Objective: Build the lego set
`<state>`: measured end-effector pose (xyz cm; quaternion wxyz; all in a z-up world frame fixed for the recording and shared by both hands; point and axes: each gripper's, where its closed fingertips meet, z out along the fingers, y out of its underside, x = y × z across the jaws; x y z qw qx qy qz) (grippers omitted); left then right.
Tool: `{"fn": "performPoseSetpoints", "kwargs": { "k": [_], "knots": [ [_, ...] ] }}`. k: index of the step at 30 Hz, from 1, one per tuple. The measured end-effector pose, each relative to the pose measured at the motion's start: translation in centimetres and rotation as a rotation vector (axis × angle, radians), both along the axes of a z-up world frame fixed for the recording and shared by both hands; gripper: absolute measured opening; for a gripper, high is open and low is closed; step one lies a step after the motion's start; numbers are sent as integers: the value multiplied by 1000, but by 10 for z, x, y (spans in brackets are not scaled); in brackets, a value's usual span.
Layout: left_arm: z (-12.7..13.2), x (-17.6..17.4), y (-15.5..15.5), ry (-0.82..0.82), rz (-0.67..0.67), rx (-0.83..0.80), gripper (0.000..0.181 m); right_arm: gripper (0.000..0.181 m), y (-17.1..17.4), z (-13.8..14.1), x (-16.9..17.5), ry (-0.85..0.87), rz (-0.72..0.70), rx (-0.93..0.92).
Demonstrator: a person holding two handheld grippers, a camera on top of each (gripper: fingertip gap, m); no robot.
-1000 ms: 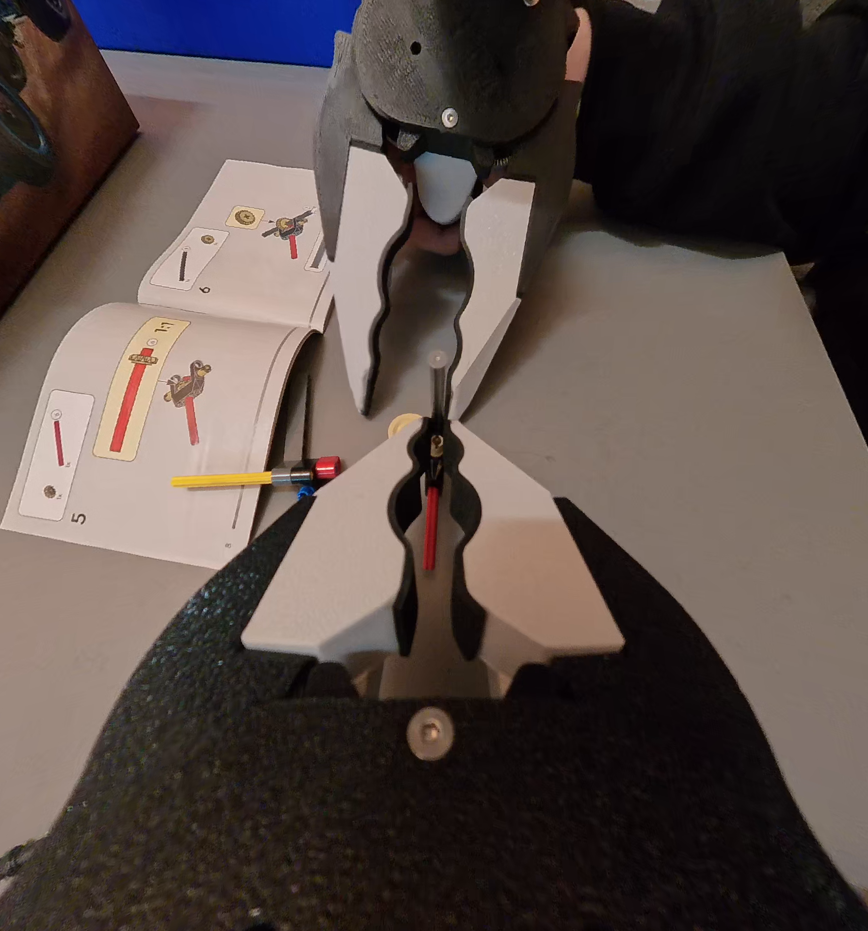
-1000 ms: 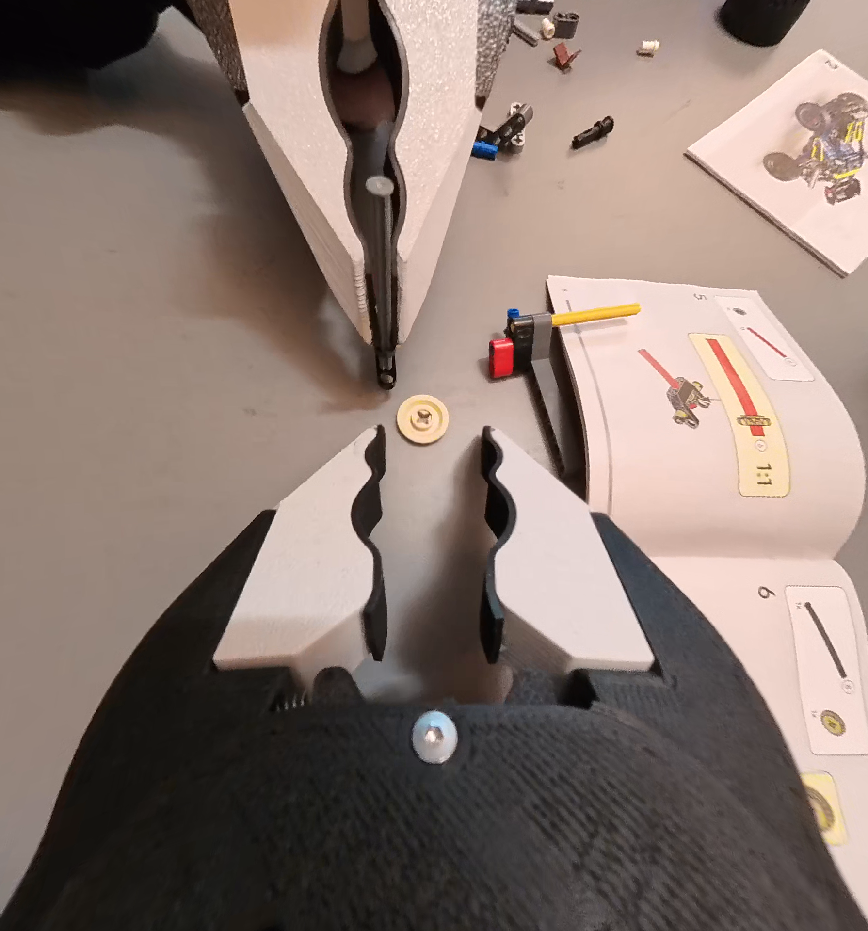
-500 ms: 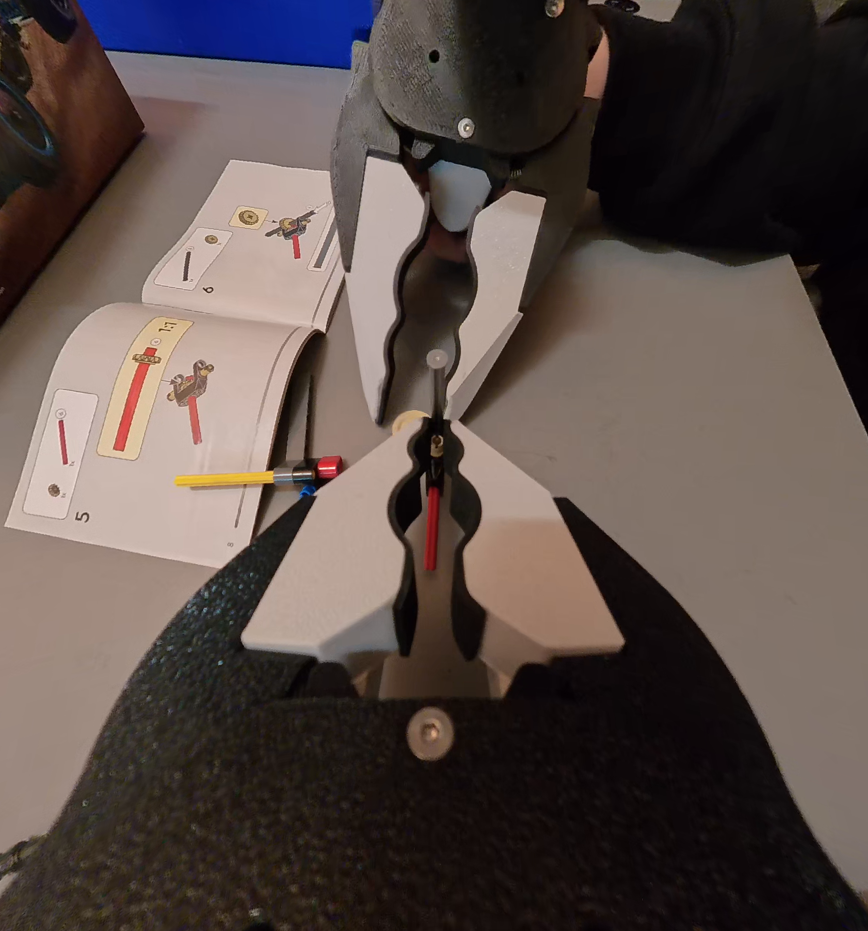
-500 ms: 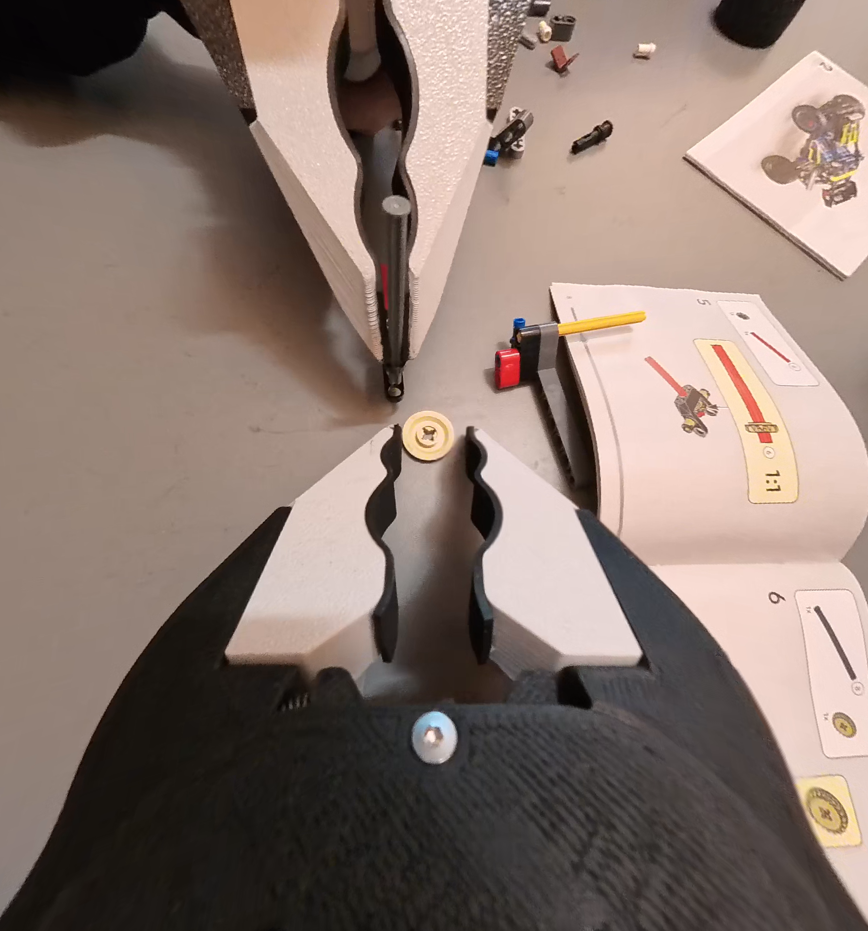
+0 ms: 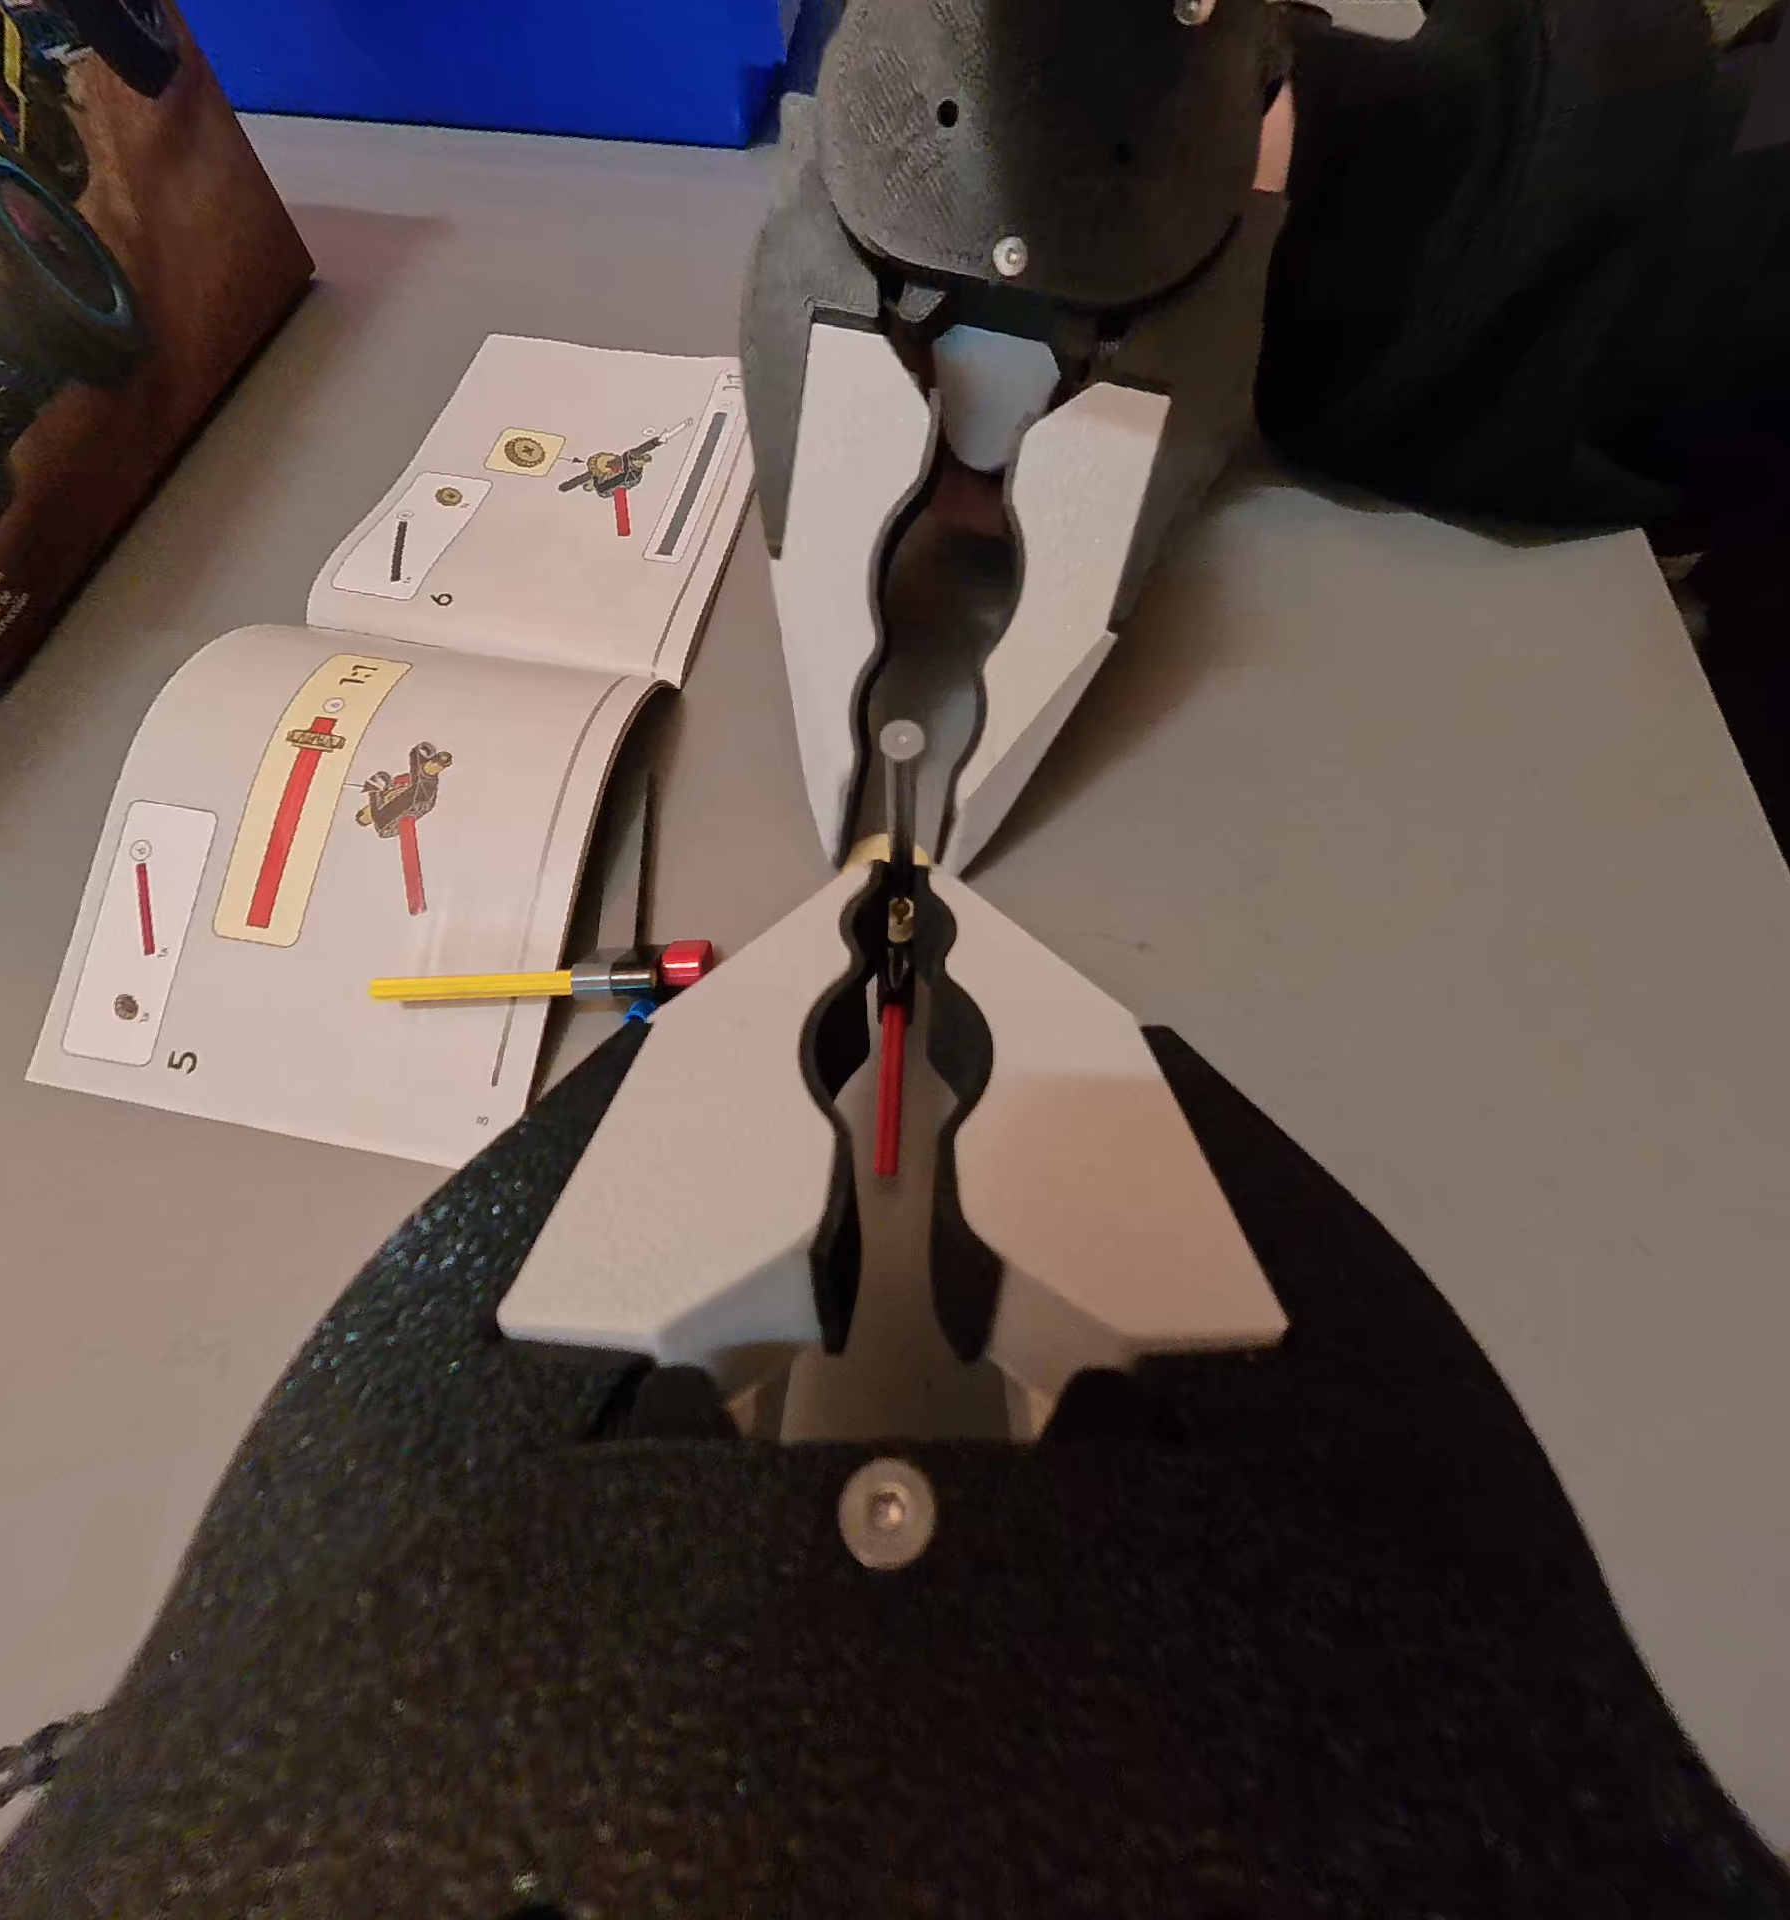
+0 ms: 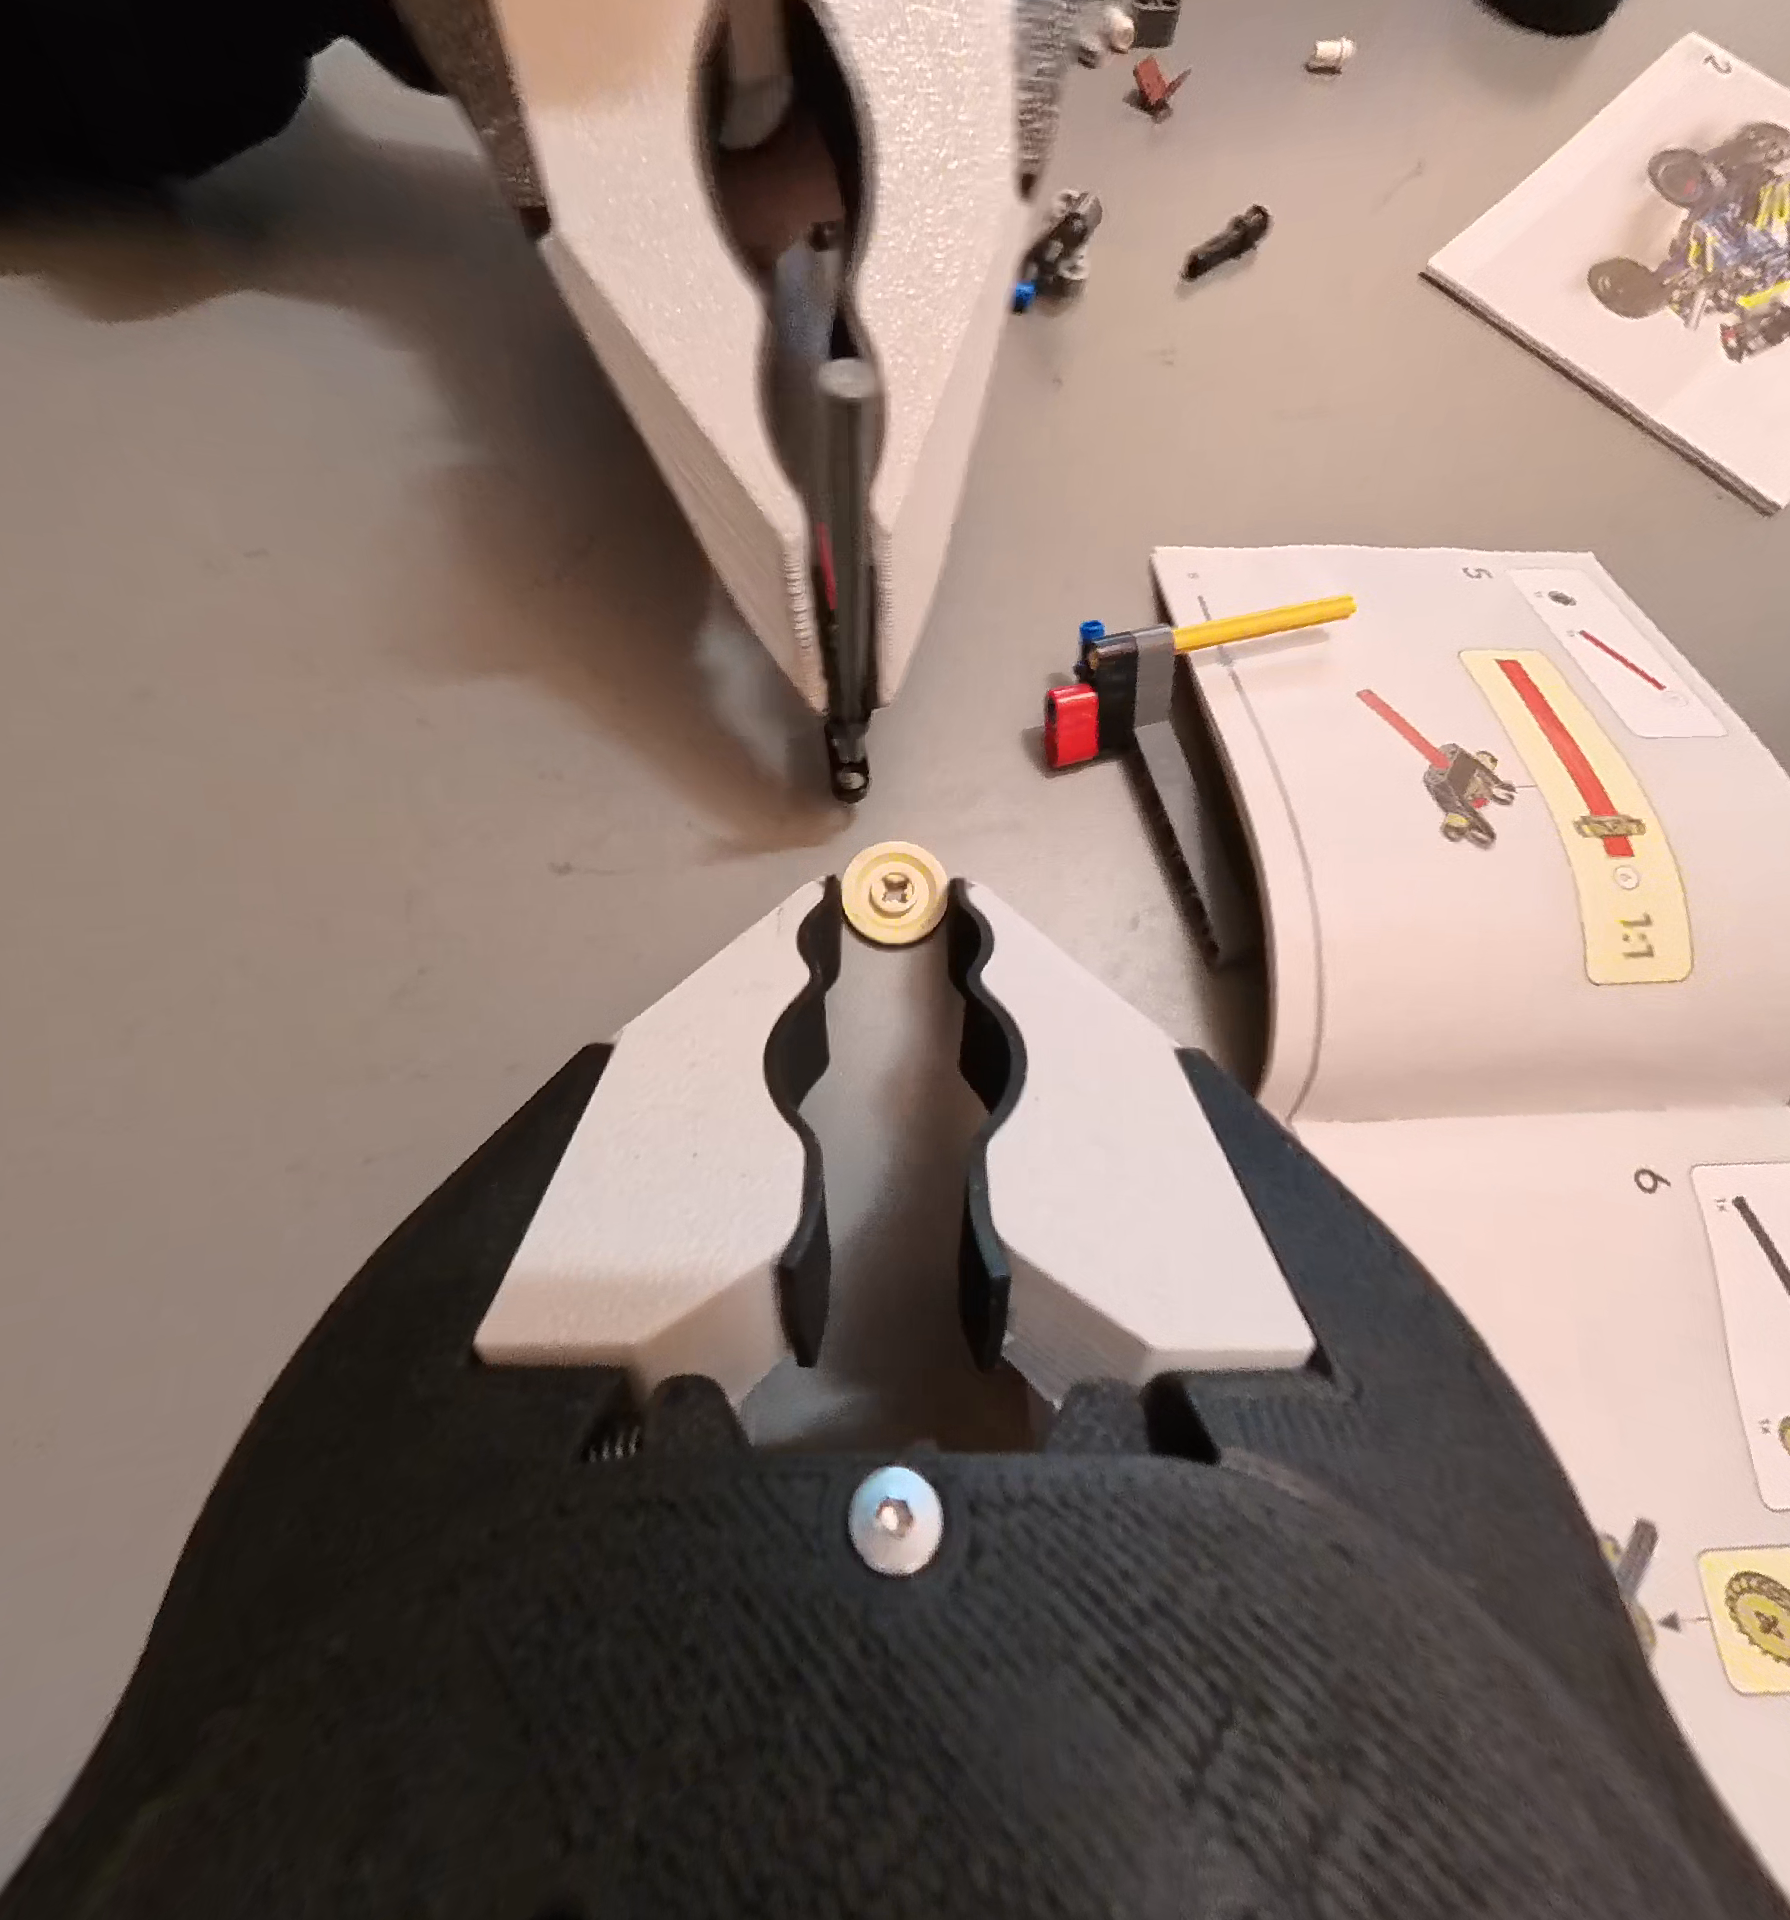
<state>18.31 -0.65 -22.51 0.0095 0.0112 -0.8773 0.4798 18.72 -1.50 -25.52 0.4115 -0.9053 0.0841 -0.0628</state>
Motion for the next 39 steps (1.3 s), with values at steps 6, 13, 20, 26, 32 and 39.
{"fn": "performPoseSetpoints", "kwargs": {
  "k": [6, 13, 20, 26, 32, 39],
  "knots": [
    [0, -1, 0, -11, -2, 3, 2, 19, 9, 13, -3, -44, 31, 77],
    [0, -2, -1, -13, -9, 3, 2, 18, 12, 11, -6, -55, 69, 60],
    [0, -3, -2, -11, -9, 3, 1, 19, 18, 11, -10, -80, 100, 59],
    [0, -4, -2, -5, -14, 1, 2, 18, 18, 11, -9, -67, 100, 64],
    [0, -3, -2, -2, -13, 2, 1, 18, 21, 11, -9, -70, 110, 60],
    [0, -3, -2, -1, -10, 1, 2, 18, 21, 11, -7, -76, 108, 60]
  ]
}}
